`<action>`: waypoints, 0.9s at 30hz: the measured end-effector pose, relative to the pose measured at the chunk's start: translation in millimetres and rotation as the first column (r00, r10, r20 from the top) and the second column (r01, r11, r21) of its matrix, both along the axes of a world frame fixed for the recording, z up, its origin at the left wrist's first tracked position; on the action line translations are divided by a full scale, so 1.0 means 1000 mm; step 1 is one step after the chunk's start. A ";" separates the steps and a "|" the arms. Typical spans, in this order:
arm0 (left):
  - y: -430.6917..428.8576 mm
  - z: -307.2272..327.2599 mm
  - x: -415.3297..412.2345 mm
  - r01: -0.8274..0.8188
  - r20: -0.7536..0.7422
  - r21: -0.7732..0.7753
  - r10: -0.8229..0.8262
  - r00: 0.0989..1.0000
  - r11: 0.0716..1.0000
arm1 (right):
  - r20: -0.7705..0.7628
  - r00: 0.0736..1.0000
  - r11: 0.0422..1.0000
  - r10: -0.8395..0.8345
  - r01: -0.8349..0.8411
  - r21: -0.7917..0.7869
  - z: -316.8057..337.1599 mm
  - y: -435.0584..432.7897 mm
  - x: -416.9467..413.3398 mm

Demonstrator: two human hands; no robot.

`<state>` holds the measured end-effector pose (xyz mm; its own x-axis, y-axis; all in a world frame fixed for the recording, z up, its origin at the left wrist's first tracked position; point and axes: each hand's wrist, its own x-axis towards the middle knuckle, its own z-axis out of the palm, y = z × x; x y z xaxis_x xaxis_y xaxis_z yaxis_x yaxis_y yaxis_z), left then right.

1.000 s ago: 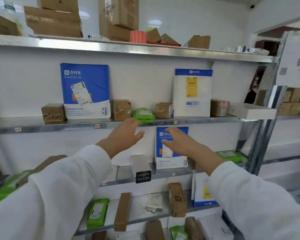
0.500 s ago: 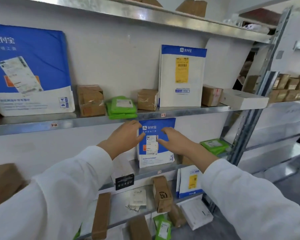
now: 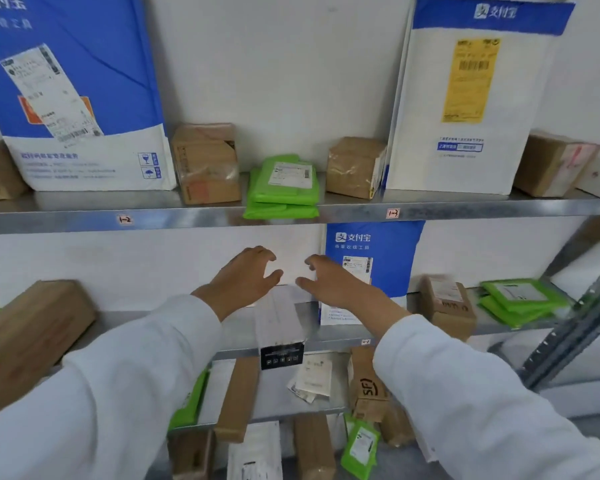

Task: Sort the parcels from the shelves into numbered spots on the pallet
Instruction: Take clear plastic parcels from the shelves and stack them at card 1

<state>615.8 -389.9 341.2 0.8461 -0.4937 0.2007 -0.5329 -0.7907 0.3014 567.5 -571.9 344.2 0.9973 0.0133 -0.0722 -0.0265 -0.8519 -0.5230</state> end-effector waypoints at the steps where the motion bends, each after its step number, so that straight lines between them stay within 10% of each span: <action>1: 0.003 0.000 0.007 -0.027 0.003 0.008 0.027 1.000 1.000 | 0.006 0.999 0.999 0.032 -0.032 0.000 -0.001 0.005 0.012; 16: 0.125 -0.044 0.061 -0.397 -0.042 0.074 0.401 0.915 0.915 | -0.078 0.919 0.922 0.387 -0.385 0.040 -0.052 0.106 0.116; 27: 0.205 -0.139 0.117 -0.366 -0.260 0.112 0.383 0.886 0.924 | -0.320 0.913 0.962 0.254 -0.273 -0.013 -0.130 0.192 0.183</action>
